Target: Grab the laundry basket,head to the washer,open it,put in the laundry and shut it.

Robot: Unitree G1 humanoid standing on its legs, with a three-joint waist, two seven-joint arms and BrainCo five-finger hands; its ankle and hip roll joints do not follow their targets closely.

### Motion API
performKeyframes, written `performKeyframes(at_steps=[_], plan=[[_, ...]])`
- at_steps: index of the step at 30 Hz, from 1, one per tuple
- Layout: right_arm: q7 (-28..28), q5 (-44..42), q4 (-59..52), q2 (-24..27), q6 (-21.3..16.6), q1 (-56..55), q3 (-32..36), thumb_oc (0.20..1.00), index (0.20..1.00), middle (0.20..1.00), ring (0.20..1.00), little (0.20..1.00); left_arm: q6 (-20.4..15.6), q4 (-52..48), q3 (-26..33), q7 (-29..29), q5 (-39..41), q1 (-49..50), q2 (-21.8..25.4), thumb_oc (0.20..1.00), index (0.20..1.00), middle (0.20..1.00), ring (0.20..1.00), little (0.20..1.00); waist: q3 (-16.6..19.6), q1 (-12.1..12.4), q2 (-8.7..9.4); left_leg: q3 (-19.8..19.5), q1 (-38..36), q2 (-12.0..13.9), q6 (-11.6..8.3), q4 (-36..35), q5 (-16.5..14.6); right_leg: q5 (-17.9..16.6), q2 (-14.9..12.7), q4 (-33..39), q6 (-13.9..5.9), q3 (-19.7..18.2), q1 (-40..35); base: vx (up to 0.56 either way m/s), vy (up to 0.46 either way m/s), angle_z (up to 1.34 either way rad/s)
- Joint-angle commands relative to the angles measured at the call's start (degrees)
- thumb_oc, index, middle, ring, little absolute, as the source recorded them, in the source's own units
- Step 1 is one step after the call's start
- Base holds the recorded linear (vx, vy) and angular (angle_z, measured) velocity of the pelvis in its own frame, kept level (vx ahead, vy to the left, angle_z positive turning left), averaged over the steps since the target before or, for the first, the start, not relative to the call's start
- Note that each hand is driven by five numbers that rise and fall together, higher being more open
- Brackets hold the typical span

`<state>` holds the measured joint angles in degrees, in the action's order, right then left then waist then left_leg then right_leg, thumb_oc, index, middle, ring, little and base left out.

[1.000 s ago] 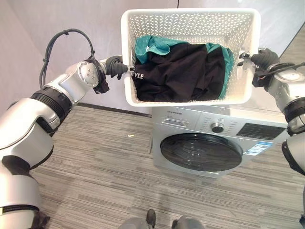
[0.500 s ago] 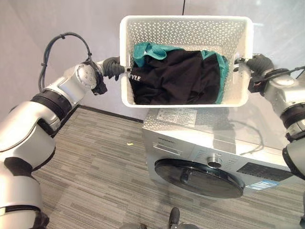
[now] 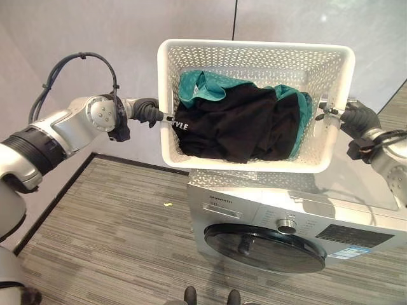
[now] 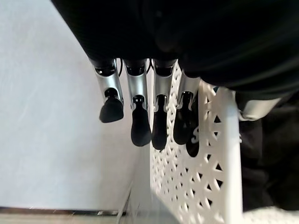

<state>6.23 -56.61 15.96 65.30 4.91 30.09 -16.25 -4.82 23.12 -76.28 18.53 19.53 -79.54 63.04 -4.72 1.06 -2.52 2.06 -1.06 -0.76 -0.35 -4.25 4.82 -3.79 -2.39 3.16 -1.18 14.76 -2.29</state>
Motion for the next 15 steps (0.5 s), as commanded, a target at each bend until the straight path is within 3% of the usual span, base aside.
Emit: performKeyframes(at_steps=[1, 11, 15], plan=[[7.8, -7.1, -13.5, 0.6, -6.8, -1.6, 3.6, 0.200, 0.200, 0.200, 0.200, 0.200, -0.2, 7.0, 1.2, 0.0, -1.9, -1.6, -3.1, 0.200, 0.200, 0.200, 0.200, 0.200, 2.9, 0.9, 1.73, -0.5, -1.1, 0.7, -2.99, 2.6, 0.1, 1.2, -3.1, -2.0, -7.67, 1.0, -2.3, -0.02, 0.011, -0.06], [6.5, -9.0, -17.1, 1.6, -9.1, -2.4, 6.3, 0.200, 0.200, 0.200, 0.200, 0.200, -0.2, 4.4, -0.6, 1.4, 0.0, -0.2, -7.0, 0.200, 0.200, 0.200, 0.200, 0.200, 4.0, -0.5, 1.44, 0.4, -2.3, 0.9, -2.93, 2.4, -0.6, 1.5, -2.6, -1.0, -7.29, -0.5, -3.1, -0.01, -0.001, -0.08], [3.4, -10.9, -13.9, -3.9, -11.2, 4.4, 2.2, 0.200, 0.200, 0.200, 0.200, 0.200, -0.2, 5.5, -0.6, -0.9, -0.7, -1.1, -9.6, 0.200, 0.200, 0.200, 0.200, 0.200, 4.1, -0.9, 0.95, 1.1, -2.6, 1.0, -2.97, 2.2, -0.8, 1.3, -2.2, -0.4, -7.10, -1.2, -3.1, -0.01, -0.019, -0.07]])
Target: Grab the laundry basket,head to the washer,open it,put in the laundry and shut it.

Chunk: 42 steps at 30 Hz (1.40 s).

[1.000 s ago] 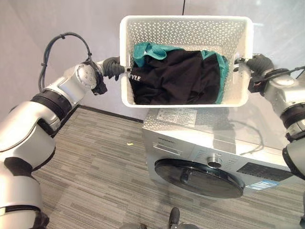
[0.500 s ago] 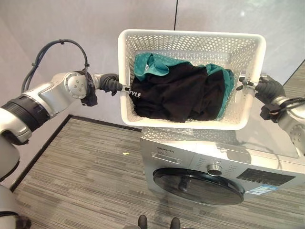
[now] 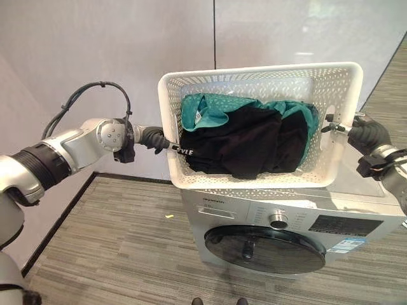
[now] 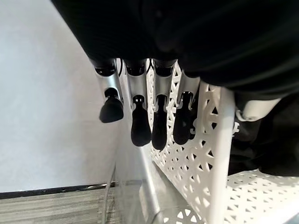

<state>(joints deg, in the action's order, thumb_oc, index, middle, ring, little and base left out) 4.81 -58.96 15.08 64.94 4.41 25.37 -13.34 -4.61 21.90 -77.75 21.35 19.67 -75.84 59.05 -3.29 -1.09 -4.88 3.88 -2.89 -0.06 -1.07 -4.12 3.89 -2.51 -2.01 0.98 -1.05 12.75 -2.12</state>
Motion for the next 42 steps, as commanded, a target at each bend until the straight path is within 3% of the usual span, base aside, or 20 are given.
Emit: performKeyframes(at_steps=[1, 6, 11, 18, 22, 23, 25, 27, 34, 42], plan=[[4.3, -8.7, -12.8, -4.6, -10.8, 10.4, -1.6, 0.200, 0.200, 0.200, 0.200, 0.200, -0.3, 7.0, 0.7, -3.7, -0.7, -5.1, -5.9, 0.200, 0.200, 0.200, 0.200, 0.200, 2.8, 1.3, 3.16, -0.5, -0.9, 0.4, -2.25, 1.9, 0.1, 0.0, -2.5, 1.9, -7.20, 0.7, -3.3, 0.01, -0.016, -0.10], [3.2, -8.2, -15.0, -7.0, -10.8, 12.0, -3.8, 0.200, 0.200, 0.200, 0.200, 0.200, 0.2, 8.4, 0.2, -3.9, -0.4, -6.5, -6.0, 0.200, 0.200, 0.200, 0.200, 0.200, 2.6, 0.8, 2.73, -0.4, -0.7, 0.7, -2.52, 2.0, 0.2, -0.2, -2.3, 2.5, -7.12, 0.7, -3.3, 0.00, -0.029, -0.10], [2.9, -8.5, -16.6, -5.4, -10.2, 8.2, -1.0, 0.200, 0.200, 0.200, 0.200, 0.200, 0.2, 8.5, -0.7, -3.9, -2.0, -7.9, -6.2, 0.200, 0.200, 0.200, 0.200, 0.200, 2.5, 0.6, 2.88, -0.8, -0.5, 0.8, -2.66, 2.2, 0.2, 0.1, -2.2, 2.5, -6.96, 1.3, -3.5, 0.01, -0.022, 0.03], [1.8, -7.9, -7.4, -2.9, -8.1, 7.4, -1.2, 0.200, 0.200, 0.200, 0.200, 0.200, 0.6, 11.3, -1.5, -3.9, -5.8, -8.6, -10.5, 0.200, 0.200, 0.200, 0.200, 0.200, 2.1, 0.3, 3.39, -1.2, -0.3, 1.1, -2.94, 1.7, 0.5, 0.4, -1.8, 2.1, -6.71, 1.9, -3.2, 0.02, -0.031, 0.11], [0.3, -6.4, 6.0, -5.1, -6.7, 15.3, -7.5, 0.200, 0.200, 0.200, 0.200, 0.200, 1.2, 17.0, 1.8, -6.5, -4.7, -6.7, -15.1, 0.200, 0.200, 0.200, 0.200, 0.200, 1.9, 0.6, 3.57, -1.5, -0.3, 1.4, -3.13, 1.4, 0.9, 0.4, -1.7, 2.1, -6.47, 2.2, -3.0, 0.02, -0.027, 0.00], [0.1, -5.9, 13.3, -7.1, -5.7, 21.3, -11.7, 0.200, 0.200, 0.200, 0.200, 0.200, 1.4, 20.9, 2.7, -7.5, -4.3, -6.0, -17.7, 0.200, 0.200, 0.200, 0.200, 0.200, 1.9, 1.3, 3.78, -1.7, -0.2, 1.4, -3.18, 1.3, 1.1, 0.3, -1.6, 2.3, -6.40, 2.5, -2.9, 0.00, 0.000, 0.00], [-0.2, -6.7, 16.9, -8.8, -5.7, 25.0, -13.8, 0.200, 0.200, 0.200, 0.200, 0.200, 1.4, 22.4, 3.4, -8.1, -4.3, -5.9, -18.5, 0.200, 0.200, 0.200, 0.200, 0.200, 1.9, 1.1, 3.46, -1.8, -0.2, 1.4, -3.21, 1.2, 1.2, 0.2, -1.5, 2.4, -6.34, 2.4, -2.8, 0.00, 0.000, 0.00], [-0.7, -6.9, 22.6, -14.1, -5.6, 33.7, -17.8, 0.200, 0.200, 0.200, 0.200, 0.200, 1.6, 24.7, 5.4, -9.8, -2.2, -5.9, -20.3, 0.200, 0.200, 0.200, 0.200, 0.200, 1.8, 1.8, 3.26, -1.8, 0.1, 1.4, -3.31, 1.1, 1.5, 0.0, -1.4, 2.6, -6.25, 2.4, -2.6, 0.00, 0.000, 0.00], [-0.8, -9.1, 25.3, -21.7, -6.9, 46.1, -23.3, 0.200, 0.200, 0.200, 0.200, 0.200, 1.0, 28.5, 3.9, -10.7, -0.4, -13.0, -19.2, 0.200, 0.200, 0.200, 0.200, 0.200, 2.6, 2.6, 2.92, -2.4, 0.4, 1.4, -3.60, 1.2, 2.4, 0.0, -1.3, 2.6, -5.93, 3.1, -3.2, -0.01, -0.018, 0.00], [-0.7, -11.1, 19.5, -24.5, -8.8, 46.8, -23.2, 0.200, 0.200, 0.200, 0.200, 0.200, 0.8, 27.5, 0.8, -8.9, -1.0, -19.5, -15.7, 0.200, 0.200, 0.200, 0.200, 0.200, 3.4, 4.2, 2.88, -3.1, 0.6, 1.2, -3.69, 1.7, 2.5, -0.1, -1.4, 3.2, -6.00, 4.0, -4.0, -0.02, -0.002, 0.07]])
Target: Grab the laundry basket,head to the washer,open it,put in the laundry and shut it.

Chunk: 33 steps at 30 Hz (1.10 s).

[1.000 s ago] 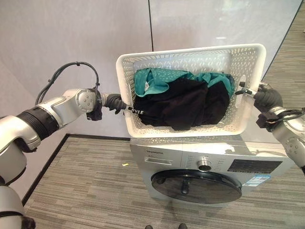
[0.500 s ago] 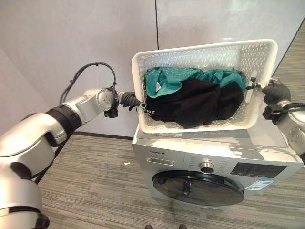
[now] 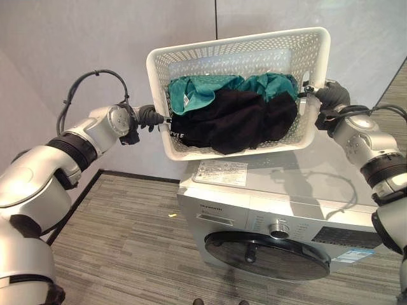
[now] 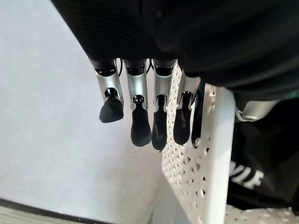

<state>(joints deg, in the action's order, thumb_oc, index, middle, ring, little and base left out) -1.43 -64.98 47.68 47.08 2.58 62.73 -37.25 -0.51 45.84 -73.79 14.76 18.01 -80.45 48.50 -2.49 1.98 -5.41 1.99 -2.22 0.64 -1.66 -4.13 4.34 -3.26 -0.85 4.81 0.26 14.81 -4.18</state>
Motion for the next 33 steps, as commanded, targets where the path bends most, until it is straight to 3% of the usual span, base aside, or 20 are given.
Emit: performKeyframes(at_steps=[1, 11, 21, 25, 27, 31, 33], plan=[[5.4, -5.1, -13.2, -6.6, -6.9, 9.4, 0.9, 0.200, 0.200, 0.200, 0.200, 0.200, -3.3, 3.5, -3.2, -2.3, 0.6, -14.9, -5.1, 0.200, 0.200, 0.200, 0.200, 0.200, 2.6, 1.2, 3.48, -1.2, -0.1, 0.5, -3.10, 1.7, 2.0, 0.6, -2.6, -0.7, -7.31, 2.0, -1.9, -0.04, 0.013, -0.01], [6.6, -5.1, -25.2, -6.0, -7.4, 2.0, 2.9, 0.200, 0.200, 0.200, 0.200, 0.200, -3.1, 2.7, -2.5, -1.0, -0.4, -14.0, -3.1, 0.200, 0.200, 0.200, 0.200, 0.200, 3.4, 3.0, 3.44, -1.9, -0.2, 0.3, -2.85, 4.2, 1.0, 1.9, -3.0, -1.6, -6.95, 2.8, -3.6, -0.01, 0.001, 0.04], [5.6, -13.6, -13.7, -10.5, -9.7, 6.9, 5.5, 0.200, 0.200, 0.200, 0.200, 0.200, -3.7, 3.0, 3.4, -4.0, 12.9, -11.6, -5.3, 0.200, 0.200, 0.200, 0.200, 0.200, 3.9, 3.4, 3.47, -2.2, -0.3, 0.5, -2.90, 5.3, 0.0, 2.6, -2.6, -1.8, -6.40, 3.0, -4.3, -0.01, -0.004, 0.06], [5.1, -17.3, -12.2, -14.2, -11.5, 6.6, 8.6, 0.200, 0.200, 0.200, 0.200, 0.200, -4.6, 2.7, 9.5, -7.2, 19.3, -9.4, -6.8, 0.200, 0.200, 0.200, 0.200, 0.200, 4.0, 2.9, 3.41, -2.1, -0.5, 0.6, -2.93, 5.0, -0.2, 2.9, -2.4, -1.9, -6.23, 3.0, -4.4, 0.00, 0.000, 0.00], [4.3, -18.4, -10.1, -17.4, -12.4, 6.9, 9.9, 0.200, 0.200, 0.200, 0.200, 0.200, -5.4, 5.3, 16.1, -10.1, 22.2, -6.8, -8.2, 0.200, 0.200, 0.200, 0.200, 0.200, 3.9, 2.3, 3.43, -2.0, -0.7, 0.8, -3.06, 4.8, -0.3, 3.1, -2.3, -1.8, -6.08, 2.7, -4.4, 0.00, 0.000, 0.00], [3.7, -19.1, -7.9, -20.8, -12.4, 7.4, 10.4, 0.200, 0.200, 0.200, 0.200, 0.200, -6.2, 7.6, 21.9, -12.5, 24.0, -4.1, -9.5, 0.200, 0.200, 0.200, 0.200, 0.200, 3.9, 1.4, 3.23, -1.6, -0.9, 0.9, -3.14, 4.7, -0.4, 3.2, -2.2, -1.8, -5.93, 2.4, -4.3, 0.00, 0.000, 0.00], [3.1, -19.7, -5.3, -24.2, -12.3, 7.9, 11.1, 0.200, 0.200, 0.200, 0.200, 0.200, -6.5, 10.5, 27.5, -14.6, 26.5, -1.8, -11.8, 0.200, 0.200, 0.200, 0.200, 0.200, 3.8, 0.6, 3.23, -1.3, -1.1, 1.1, -3.18, 4.5, -0.5, 3.4, -2.1, -2.0, -5.71, 2.1, -4.3, 0.00, 0.000, 0.00]])
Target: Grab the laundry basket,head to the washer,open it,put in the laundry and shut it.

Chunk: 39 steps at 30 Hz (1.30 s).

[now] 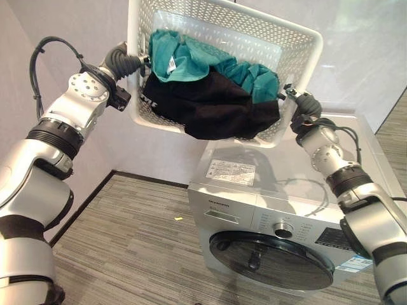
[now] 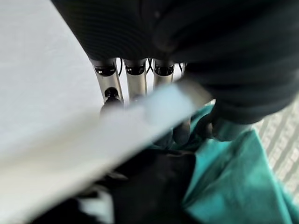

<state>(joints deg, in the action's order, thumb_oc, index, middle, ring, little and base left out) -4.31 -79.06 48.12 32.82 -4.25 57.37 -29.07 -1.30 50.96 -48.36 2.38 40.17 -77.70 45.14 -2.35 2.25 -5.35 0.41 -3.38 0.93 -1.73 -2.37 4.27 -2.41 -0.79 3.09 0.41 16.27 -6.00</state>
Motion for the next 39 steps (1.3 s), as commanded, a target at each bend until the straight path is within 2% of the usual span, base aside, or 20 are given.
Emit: performKeyframes(at_steps=[1, 5, 8, 10, 12, 14, 17, 23, 27, 34, 39], plan=[[5.5, -5.9, -5.1, -11.0, -5.6, 13.4, 3.4, 0.200, 0.200, 0.200, 0.200, 0.200, -6.1, 6.2, 4.1, -3.4, 5.2, -3.9, -9.1, 0.200, 0.200, 0.200, 0.200, 0.200, 3.6, 0.1, 3.16, 0.3, 0.0, 0.9, -3.12, 2.7, -0.5, 2.7, -2.2, -0.4, -5.77, 0.5, -2.4, 0.02, -0.016, -0.04], [4.5, -6.9, -1.0, -15.5, -6.0, 14.4, 5.2, 0.200, 0.200, 0.200, 0.200, 0.200, -6.5, 9.8, 9.7, -5.5, 7.7, -2.1, -12.3, 0.200, 0.200, 0.200, 0.200, 0.200, 3.4, -0.8, 3.05, 0.5, -0.3, 0.9, -3.26, 2.6, -0.7, 3.1, -2.1, -0.8, -5.45, 0.3, -2.5, 0.00, 0.000, 0.00], [4.3, -6.8, 0.7, -16.6, -5.8, 14.9, 5.6, 0.200, 0.200, 0.200, 0.200, 0.200, -6.3, 10.8, 10.2, -5.3, 7.7, -1.5, -13.1, 0.200, 0.200, 0.200, 0.200, 0.200, 3.3, -1.0, 2.95, 0.6, -0.3, 0.8, -3.26, 2.5, -0.7, 3.1, -2.1, -1.0, -5.41, 0.3, -2.4, 0.00, 0.000, 0.00], [4.0, -7.1, 2.9, -17.2, -5.5, 15.2, 5.4, 0.200, 0.200, 0.200, 0.200, 0.200, -5.3, 12.5, 8.2, -4.7, 5.7, -1.7, -13.7, 0.200, 0.200, 0.200, 0.200, 0.200, 3.1, -1.2, 2.75, 0.7, -0.2, 0.8, -3.24, 2.6, -0.7, 3.2, -2.1, -1.2, -5.35, 0.3, -2.3, 0.00, 0.000, 0.00], [4.2, -7.2, 4.4, -16.1, -5.0, 15.8, 4.2, 0.200, 0.200, 0.200, 0.200, 0.200, -3.8, 14.3, 0.6, -2.1, -2.0, -4.2, -12.9, 0.200, 0.200, 0.200, 0.200, 0.200, 3.0, -1.1, 2.40, 0.5, 0.1, 0.7, -3.20, 2.7, -0.6, 3.0, -2.2, -1.3, -5.38, 0.6, -2.1, 0.00, 0.000, 0.00], [4.3, -6.9, 3.7, -14.9, -4.9, 15.9, 3.5, 0.200, 0.200, 0.200, 0.200, 0.200, -3.0, 13.8, -3.3, 0.1, -4.1, -5.4, -12.3, 0.200, 0.200, 0.200, 0.200, 0.200, 2.8, -0.7, 2.35, 0.3, 0.3, 0.6, -3.14, 2.8, -0.5, 2.9, -2.3, -1.4, -5.50, 0.8, -2.0, 0.00, 0.000, 0.00], [4.2, -6.2, 0.1, -12.2, -4.9, 15.6, 1.9, 0.200, 0.200, 0.200, 0.200, 0.200, -1.7, 11.7, -9.3, 3.1, -8.3, -5.7, -10.3, 0.200, 0.200, 0.200, 0.200, 0.200, 2.8, 0.3, 2.30, -0.2, 0.9, 0.4, -3.11, 3.1, -0.3, 2.6, -2.4, -1.2, -5.71, 1.3, -1.8, 0.00, 0.000, 0.00], [5.9, -3.5, -9.3, -7.1, -4.5, 15.7, -2.8, 0.200, 0.200, 0.200, 0.200, 0.200, -0.7, 9.2, -16.3, 7.0, -17.4, -5.5, -7.9, 0.200, 0.200, 0.200, 0.200, 0.200, 2.5, 1.4, 2.83, -0.7, 1.5, 0.3, -3.03, 3.5, -0.2, 2.6, -2.4, -1.5, -5.83, 1.9, -1.4, 0.01, -0.012, 0.02], [6.1, -1.8, -9.0, -4.7, -3.7, 16.3, -4.2, 0.200, 0.200, 0.200, 0.200, 0.200, -0.7, 9.3, -16.4, 7.3, -18.8, -4.6, -8.4, 0.200, 0.200, 0.200, 0.200, 0.200, 2.5, 1.8, 3.15, -0.7, 1.7, 0.3, -2.90, 3.2, -0.1, 2.4, -2.5, -1.3, -6.03, 2.0, -1.2, 0.00, -0.001, 0.01], [5.5, -2.7, -5.4, -5.1, -3.8, 16.5, -2.6, 0.200, 0.200, 0.200, 0.200, 0.200, 0.0, 8.9, -16.8, 8.6, -19.4, -2.7, -10.2, 0.200, 0.200, 0.200, 0.200, 0.200, 2.2, 1.5, 3.23, -0.7, 1.7, 0.5, -2.80, 2.2, 0.2, 2.0, -2.2, -0.7, -6.13, 1.6, -0.8, 0.01, 0.005, 0.05], [5.5, -0.9, -18.8, -3.9, -4.8, 11.0, -2.7, 0.200, 0.200, 0.200, 0.200, 0.200, 0.4, 6.3, -17.0, 9.3, -22.3, -0.7, -9.5, 0.200, 0.200, 0.200, 0.200, 0.200, 1.6, 0.1, 3.35, 0.0, 1.3, 0.5, -2.58, 1.0, 0.3, 1.6, -2.1, -0.6, -6.30, 0.4, 0.1, 0.01, 0.010, -0.07]])
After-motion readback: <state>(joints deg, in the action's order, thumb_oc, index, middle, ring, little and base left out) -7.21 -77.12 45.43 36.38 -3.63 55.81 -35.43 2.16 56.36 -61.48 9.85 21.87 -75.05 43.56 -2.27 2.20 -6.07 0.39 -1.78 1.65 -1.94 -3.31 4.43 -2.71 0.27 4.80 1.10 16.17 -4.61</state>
